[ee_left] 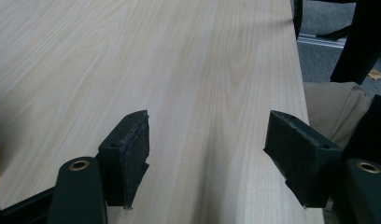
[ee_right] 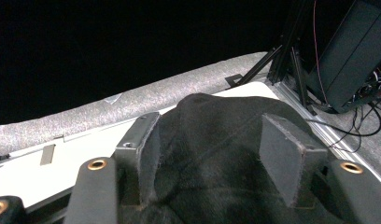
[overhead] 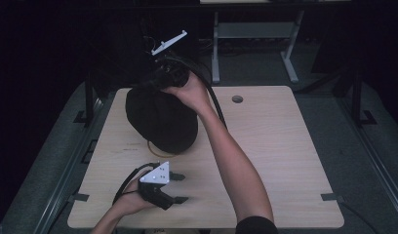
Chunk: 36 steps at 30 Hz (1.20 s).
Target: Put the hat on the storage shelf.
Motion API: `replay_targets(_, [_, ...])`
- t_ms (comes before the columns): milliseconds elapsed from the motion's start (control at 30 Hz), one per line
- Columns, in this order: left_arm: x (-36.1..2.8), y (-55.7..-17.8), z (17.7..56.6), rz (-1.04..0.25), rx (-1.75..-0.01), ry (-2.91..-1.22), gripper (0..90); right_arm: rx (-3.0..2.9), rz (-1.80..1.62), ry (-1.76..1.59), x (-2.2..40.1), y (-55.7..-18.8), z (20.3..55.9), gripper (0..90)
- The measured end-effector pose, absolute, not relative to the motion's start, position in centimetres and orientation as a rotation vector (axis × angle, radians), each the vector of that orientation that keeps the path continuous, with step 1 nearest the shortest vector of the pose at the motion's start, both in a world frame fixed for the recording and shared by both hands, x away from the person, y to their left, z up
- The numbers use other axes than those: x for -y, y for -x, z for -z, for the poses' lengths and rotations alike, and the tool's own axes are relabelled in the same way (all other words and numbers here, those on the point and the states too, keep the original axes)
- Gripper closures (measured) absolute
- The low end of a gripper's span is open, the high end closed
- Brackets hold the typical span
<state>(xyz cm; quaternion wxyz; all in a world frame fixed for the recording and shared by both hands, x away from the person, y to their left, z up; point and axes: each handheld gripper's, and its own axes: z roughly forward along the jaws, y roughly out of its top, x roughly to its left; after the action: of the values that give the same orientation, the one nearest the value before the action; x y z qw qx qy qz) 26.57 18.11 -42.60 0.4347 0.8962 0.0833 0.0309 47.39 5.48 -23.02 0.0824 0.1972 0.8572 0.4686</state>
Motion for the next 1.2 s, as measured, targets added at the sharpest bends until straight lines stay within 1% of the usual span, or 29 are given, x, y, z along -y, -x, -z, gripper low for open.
replay_targets(400, [-18.1, -26.5, 42.5, -0.096, -0.204, -2.210, 29.6, -2.545, -1.412, -0.583, -3.9, -46.6, 22.5, 36.6])
replay_targets(667, [-18.6, -26.8, 42.6, -0.114, -0.227, -2.210, 29.1, -2.538, -1.433, -0.594, -2.1, -45.7, 22.1, 34.4])
replay_targets(1200, [-19.5, -27.4, 42.8, -0.141, -0.303, -2.190, 28.3, -2.533, -1.467, -0.687, 2.2, -44.4, 23.2, 30.7])
